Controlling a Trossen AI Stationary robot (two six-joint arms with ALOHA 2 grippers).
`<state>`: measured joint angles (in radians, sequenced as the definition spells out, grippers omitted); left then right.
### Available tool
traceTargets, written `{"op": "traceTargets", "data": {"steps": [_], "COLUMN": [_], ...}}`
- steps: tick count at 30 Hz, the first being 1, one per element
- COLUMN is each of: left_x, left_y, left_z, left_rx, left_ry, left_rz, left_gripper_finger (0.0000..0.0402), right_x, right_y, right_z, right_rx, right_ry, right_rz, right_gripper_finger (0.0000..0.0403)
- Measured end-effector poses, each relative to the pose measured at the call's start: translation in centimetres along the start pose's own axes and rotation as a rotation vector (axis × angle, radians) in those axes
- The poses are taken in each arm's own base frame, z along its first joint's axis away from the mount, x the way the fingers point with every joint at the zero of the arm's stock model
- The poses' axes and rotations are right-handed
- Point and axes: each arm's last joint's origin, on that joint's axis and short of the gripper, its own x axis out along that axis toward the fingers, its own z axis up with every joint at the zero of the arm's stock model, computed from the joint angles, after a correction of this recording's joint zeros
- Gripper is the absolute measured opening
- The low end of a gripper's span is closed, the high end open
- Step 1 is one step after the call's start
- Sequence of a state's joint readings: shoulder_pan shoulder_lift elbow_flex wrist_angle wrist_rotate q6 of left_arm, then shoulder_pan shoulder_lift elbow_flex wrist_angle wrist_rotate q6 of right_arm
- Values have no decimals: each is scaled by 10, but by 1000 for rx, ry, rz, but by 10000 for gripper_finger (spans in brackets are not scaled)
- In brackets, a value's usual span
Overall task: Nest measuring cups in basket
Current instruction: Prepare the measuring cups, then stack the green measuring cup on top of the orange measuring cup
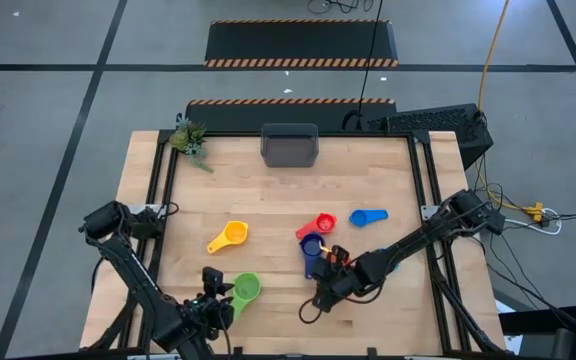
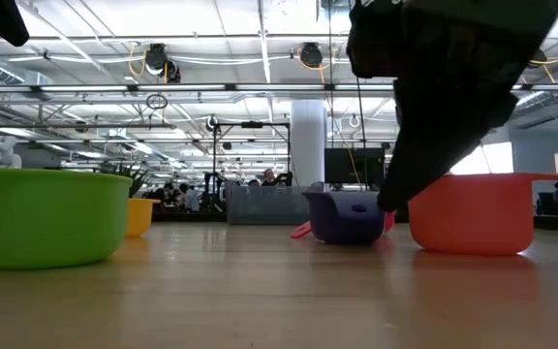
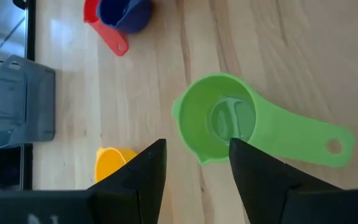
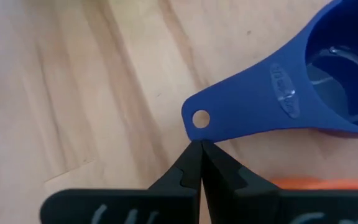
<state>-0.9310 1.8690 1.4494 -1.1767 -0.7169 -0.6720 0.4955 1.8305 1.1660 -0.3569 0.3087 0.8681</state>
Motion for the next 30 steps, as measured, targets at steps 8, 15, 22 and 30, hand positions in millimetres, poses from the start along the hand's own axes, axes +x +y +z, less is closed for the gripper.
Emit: {"op": "traceTargets", "data": {"steps": [8, 15, 22, 30], "left_x": [0, 0, 11, 29], "left_y": [0, -6, -36, -53], "left_z": [0, -5, -33, -58], "left_rx": [-22, -23, 208, 478], "left_ry": [-7, 14, -11, -100], "left_rz": [7, -32, -150, -153], "left_gripper_finger": [177, 177, 181, 254], "right_x": [7, -6, -48, -98], "right_y": [-15, -10, 5, 20], "right_z": [17, 29, 27, 12], "right_rx": [-24, -54, -106, -166], "right_ry": [-17, -84, -169, -285], "right_rz": [-27, 66, 162, 231], "right_gripper_finger": [0, 0, 0, 0]}}
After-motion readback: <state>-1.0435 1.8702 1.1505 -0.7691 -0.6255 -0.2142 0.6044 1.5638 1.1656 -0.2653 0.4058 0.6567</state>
